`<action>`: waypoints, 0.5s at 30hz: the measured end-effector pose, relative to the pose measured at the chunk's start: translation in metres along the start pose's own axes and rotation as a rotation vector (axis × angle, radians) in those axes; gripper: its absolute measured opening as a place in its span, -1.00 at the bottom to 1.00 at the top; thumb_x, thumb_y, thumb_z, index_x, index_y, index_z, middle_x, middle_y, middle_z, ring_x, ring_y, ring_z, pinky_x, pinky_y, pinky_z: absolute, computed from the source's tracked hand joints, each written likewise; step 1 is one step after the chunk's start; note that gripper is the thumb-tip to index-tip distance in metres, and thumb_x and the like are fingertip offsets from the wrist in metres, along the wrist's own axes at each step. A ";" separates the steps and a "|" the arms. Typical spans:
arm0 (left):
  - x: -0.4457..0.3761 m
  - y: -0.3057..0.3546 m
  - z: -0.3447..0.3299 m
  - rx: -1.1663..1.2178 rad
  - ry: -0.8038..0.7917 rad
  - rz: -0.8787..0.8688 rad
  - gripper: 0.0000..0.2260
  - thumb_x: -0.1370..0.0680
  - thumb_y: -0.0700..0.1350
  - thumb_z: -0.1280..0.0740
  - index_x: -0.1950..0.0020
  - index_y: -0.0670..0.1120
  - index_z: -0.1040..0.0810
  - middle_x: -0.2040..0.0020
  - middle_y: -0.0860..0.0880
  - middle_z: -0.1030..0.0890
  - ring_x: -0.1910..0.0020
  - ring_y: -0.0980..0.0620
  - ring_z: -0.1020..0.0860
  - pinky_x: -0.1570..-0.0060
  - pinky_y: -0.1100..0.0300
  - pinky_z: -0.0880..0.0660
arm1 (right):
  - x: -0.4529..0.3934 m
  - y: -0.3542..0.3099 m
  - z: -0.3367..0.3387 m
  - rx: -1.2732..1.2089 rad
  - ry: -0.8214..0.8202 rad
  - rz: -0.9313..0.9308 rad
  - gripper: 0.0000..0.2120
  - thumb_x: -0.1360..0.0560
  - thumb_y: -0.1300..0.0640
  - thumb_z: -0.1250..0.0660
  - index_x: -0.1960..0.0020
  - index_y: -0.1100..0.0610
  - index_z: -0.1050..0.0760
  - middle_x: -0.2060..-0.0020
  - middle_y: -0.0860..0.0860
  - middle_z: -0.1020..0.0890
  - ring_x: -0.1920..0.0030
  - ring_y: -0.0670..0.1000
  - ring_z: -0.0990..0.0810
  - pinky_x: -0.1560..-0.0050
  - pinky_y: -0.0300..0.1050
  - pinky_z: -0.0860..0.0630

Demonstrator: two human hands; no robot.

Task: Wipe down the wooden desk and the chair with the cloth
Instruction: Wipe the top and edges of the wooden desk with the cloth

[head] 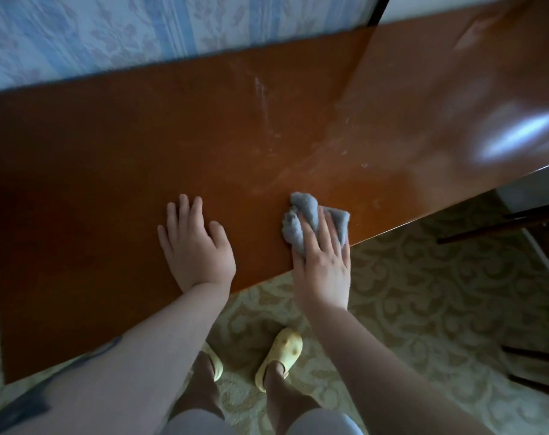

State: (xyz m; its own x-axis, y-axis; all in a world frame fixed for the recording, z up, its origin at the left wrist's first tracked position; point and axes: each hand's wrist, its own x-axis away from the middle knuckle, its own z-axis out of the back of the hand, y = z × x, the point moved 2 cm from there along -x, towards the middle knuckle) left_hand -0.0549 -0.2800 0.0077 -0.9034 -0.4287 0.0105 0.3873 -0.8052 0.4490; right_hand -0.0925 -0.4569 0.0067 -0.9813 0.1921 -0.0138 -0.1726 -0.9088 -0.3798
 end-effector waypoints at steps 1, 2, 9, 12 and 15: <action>0.000 0.001 0.000 -0.021 -0.005 0.006 -0.60 -0.63 -0.07 -0.15 -0.49 -0.01 -0.33 -0.54 -0.01 -0.25 -0.55 0.00 -0.07 -0.53 -0.03 0.05 | 0.010 -0.004 -0.005 0.000 0.031 -0.039 -0.51 -0.57 -0.02 -0.09 -0.51 -0.06 -0.26 -0.53 -0.01 -0.23 -0.56 -0.07 0.00 -0.55 0.06 0.03; 0.000 0.001 -0.001 -0.038 -0.007 0.010 -0.59 -0.63 -0.07 -0.15 -0.49 -0.01 -0.33 -0.54 -0.01 -0.24 -0.56 0.00 -0.07 -0.53 -0.04 0.05 | 0.019 -0.014 -0.009 0.003 0.010 -0.022 -0.49 -0.56 -0.03 -0.07 -0.51 -0.06 -0.25 -0.53 0.00 -0.22 -0.56 -0.05 0.01 -0.55 0.06 0.07; -0.002 0.006 0.001 -0.109 -0.006 0.011 -0.59 -0.63 -0.09 -0.12 -0.49 -0.03 -0.31 -0.54 -0.03 -0.24 -0.55 -0.03 -0.09 -0.52 -0.09 0.01 | -0.036 -0.002 0.007 0.104 -0.380 0.553 -0.48 -0.63 -0.02 -0.14 -0.55 -0.19 -0.09 -0.57 -0.12 -0.04 -0.54 -0.15 0.14 -0.54 0.03 0.21; 0.000 0.008 -0.002 -0.134 -0.005 0.015 -0.60 -0.63 -0.09 -0.11 -0.48 -0.04 -0.31 -0.54 -0.04 -0.24 -0.55 -0.05 -0.09 -0.51 -0.10 0.01 | -0.024 0.057 0.017 -0.038 0.054 -0.038 -0.51 -0.57 0.05 -0.17 -0.49 -0.06 -0.28 -0.52 -0.02 -0.24 -0.55 -0.03 -0.05 -0.49 0.22 -0.11; 0.001 0.008 -0.004 -0.133 0.010 0.000 -0.61 -0.61 -0.13 -0.15 -0.44 -0.07 -0.34 -0.52 -0.08 -0.28 -0.53 -0.09 -0.13 -0.49 -0.15 -0.03 | 0.000 0.025 0.002 -0.043 0.112 -0.027 -0.46 -0.49 0.08 -0.21 -0.48 0.01 -0.32 -0.48 0.05 -0.33 -0.54 0.00 -0.01 -0.50 0.24 -0.08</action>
State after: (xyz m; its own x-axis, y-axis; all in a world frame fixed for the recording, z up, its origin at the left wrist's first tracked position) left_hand -0.0519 -0.2890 0.0075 -0.9017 -0.4324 0.0014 0.4091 -0.8520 0.3268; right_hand -0.0968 -0.4804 -0.0007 -0.9602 0.2588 -0.1056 -0.1927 -0.8865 -0.4208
